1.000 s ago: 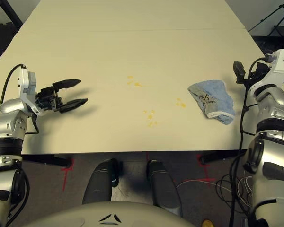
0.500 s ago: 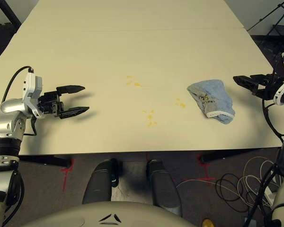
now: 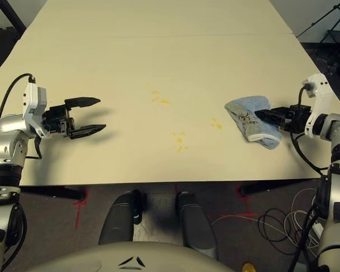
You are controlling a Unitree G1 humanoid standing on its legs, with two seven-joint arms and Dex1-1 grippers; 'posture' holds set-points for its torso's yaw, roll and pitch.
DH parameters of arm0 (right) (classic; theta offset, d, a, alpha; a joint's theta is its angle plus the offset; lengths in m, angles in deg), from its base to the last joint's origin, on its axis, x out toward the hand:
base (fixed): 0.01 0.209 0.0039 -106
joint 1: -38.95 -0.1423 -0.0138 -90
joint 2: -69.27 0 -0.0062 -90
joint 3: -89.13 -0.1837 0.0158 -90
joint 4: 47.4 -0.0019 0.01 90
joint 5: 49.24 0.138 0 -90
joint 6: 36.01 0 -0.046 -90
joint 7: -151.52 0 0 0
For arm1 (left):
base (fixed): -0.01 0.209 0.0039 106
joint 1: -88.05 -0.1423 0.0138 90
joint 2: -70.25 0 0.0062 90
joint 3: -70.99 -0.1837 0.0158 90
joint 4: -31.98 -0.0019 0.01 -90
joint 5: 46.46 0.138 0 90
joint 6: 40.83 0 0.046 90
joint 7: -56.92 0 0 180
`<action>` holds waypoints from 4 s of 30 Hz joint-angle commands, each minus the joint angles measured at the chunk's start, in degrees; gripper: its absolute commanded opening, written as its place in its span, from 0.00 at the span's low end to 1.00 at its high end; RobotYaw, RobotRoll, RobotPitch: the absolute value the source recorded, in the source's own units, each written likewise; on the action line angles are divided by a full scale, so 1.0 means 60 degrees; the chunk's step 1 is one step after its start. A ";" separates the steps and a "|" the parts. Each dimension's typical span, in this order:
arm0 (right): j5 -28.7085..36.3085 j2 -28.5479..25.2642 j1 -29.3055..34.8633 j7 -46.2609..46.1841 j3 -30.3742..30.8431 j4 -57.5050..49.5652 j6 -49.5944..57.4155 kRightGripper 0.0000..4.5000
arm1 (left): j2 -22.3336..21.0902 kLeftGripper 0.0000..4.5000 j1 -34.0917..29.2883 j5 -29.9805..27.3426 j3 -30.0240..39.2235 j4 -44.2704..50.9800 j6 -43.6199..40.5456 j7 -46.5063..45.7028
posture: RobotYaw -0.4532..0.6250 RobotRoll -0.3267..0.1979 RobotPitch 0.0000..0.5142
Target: Wipe the water off the table with a rag.
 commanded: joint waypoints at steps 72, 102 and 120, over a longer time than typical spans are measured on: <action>0.2023 0.2736 0.2365 -0.1260 0.0882 -0.6355 0.4290 0.03 | -0.0136 1.00 -0.0662 -0.0003 -0.0085 0.0395 0.0291 -0.0113 | 0.56 0.62 0.39; 0.2309 -0.0400 0.2035 0.0296 0.0383 -0.5817 0.3718 0.03 | -0.0219 1.00 -0.0597 0.0192 -0.0244 -0.0119 0.0727 0.0267 | 0.54 0.62 0.41; 0.3892 0.1857 0.3375 -0.1516 0.0705 -0.9389 0.5886 0.02 | -0.0429 1.00 -0.1090 0.0088 -0.0288 0.0221 0.0868 0.0642 | 0.55 0.62 0.43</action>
